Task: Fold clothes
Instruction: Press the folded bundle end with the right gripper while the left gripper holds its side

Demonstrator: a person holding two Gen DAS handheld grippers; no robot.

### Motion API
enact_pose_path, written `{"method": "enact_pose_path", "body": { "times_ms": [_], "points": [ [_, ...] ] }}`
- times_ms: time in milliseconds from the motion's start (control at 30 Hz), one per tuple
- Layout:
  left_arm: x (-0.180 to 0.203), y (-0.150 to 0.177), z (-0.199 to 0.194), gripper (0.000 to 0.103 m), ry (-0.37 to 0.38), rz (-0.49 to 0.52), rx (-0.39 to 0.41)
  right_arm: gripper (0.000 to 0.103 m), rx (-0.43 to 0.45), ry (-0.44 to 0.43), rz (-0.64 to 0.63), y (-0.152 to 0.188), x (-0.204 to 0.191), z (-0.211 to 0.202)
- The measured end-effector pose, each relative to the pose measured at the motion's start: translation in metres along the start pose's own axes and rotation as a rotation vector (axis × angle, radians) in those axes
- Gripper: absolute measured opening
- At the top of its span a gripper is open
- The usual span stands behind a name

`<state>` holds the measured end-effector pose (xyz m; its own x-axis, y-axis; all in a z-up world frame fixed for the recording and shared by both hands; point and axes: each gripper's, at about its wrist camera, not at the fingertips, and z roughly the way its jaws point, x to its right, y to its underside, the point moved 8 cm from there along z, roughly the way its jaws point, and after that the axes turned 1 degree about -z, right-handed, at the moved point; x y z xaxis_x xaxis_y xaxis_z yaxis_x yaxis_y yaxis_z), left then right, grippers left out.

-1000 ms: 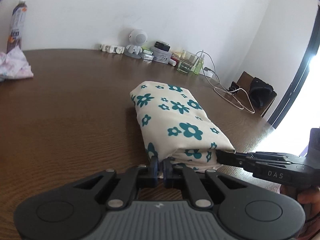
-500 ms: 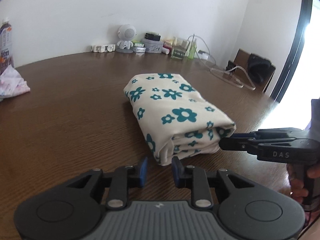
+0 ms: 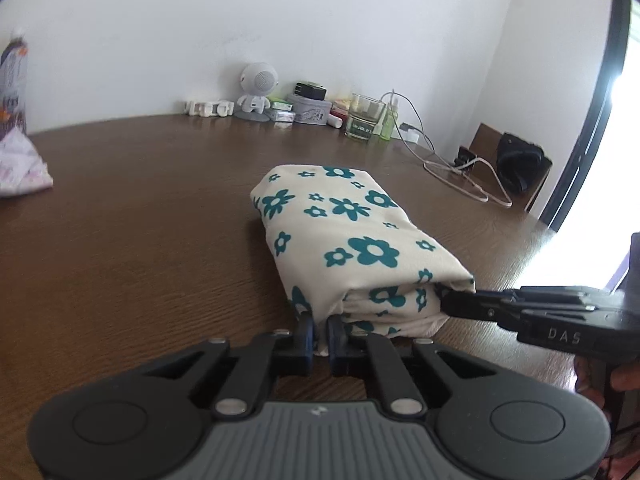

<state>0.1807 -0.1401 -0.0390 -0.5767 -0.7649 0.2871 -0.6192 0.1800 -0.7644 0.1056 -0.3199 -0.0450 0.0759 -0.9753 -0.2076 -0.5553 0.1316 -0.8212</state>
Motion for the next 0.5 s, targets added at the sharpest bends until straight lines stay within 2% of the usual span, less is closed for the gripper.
{"method": "enact_pose_path", "body": {
  "times_ms": [200, 267, 333, 367, 400, 467, 500],
  "points": [
    [-0.007, 0.0, 0.003, 0.005, 0.04, -0.094, -0.009, 0.008, -0.017, 0.034, -0.016, 0.004, -0.003, 0.004],
    [-0.01, 0.0, 0.003, 0.009, 0.048, -0.126, -0.018, 0.01, -0.024, 0.035, -0.015, 0.005, -0.004, 0.003],
    [-0.007, -0.001, -0.005, 0.013, 0.06, -0.111, -0.018, 0.013, -0.022, 0.014, 0.003, 0.003, -0.003, -0.005],
    [-0.005, -0.003, -0.012, 0.02, 0.077, -0.101, -0.004, 0.016, -0.016, -0.005, 0.018, 0.001, -0.002, -0.012],
    [-0.002, -0.007, -0.021, 0.026, 0.098, -0.097, 0.014, 0.026, -0.003, -0.029, 0.052, -0.003, 0.0, -0.02],
    [-0.002, -0.018, -0.034, 0.05, 0.124, -0.12, 0.057, 0.044, 0.028, -0.068, 0.13, -0.013, 0.007, -0.033],
    [-0.004, -0.024, -0.035, 0.051, 0.12, -0.144, 0.066, 0.044, 0.028, -0.075, 0.172, -0.018, 0.01, -0.031]
  ]
}}
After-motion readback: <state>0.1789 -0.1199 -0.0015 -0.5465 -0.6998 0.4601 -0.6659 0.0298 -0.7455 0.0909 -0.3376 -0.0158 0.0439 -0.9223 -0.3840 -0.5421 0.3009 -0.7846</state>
